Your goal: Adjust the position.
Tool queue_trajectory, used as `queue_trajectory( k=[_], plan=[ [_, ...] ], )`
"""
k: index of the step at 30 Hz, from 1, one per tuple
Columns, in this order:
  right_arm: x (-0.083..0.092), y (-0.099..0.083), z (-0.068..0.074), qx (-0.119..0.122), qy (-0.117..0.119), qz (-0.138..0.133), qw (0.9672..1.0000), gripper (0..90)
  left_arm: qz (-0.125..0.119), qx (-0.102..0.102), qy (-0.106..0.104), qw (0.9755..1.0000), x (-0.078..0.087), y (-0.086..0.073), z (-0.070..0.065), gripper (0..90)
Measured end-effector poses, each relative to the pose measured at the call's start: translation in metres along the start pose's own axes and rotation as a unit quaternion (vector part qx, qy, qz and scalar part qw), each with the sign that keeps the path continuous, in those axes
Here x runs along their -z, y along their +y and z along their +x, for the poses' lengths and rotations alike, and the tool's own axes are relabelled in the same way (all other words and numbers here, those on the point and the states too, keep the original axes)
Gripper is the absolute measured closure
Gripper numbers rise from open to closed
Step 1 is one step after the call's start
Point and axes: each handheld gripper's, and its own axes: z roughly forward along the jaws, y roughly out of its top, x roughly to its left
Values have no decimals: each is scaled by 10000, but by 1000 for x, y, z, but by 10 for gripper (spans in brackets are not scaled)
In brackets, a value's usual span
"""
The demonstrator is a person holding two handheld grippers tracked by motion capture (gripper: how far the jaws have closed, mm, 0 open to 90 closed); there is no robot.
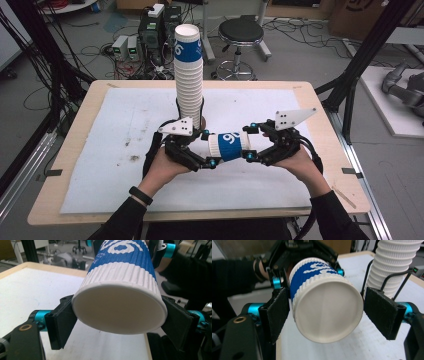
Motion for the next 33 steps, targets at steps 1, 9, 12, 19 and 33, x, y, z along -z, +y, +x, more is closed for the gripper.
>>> queue_trajectory(
  k=[1,9,12,19,33],
  plan=[
    [1,1,1,53,-13,103,9999,212,42,-11,12,10000,0,1,0,191],
    [-4,5,8,438,-107,699,9965,215,511,-184,82,9985,-3,6,-5,193],
    [-11,3,9,513,-95,938,9942,224,653,-237,103,9975,-5,7,-6,195],
    [-18,-2,6,447,36,1044,9935,266,659,-269,66,9974,-4,8,-6,196],
    [-11,-6,0,300,341,603,9971,301,92,29,19,10000,2,6,-3,141]
  ],
)
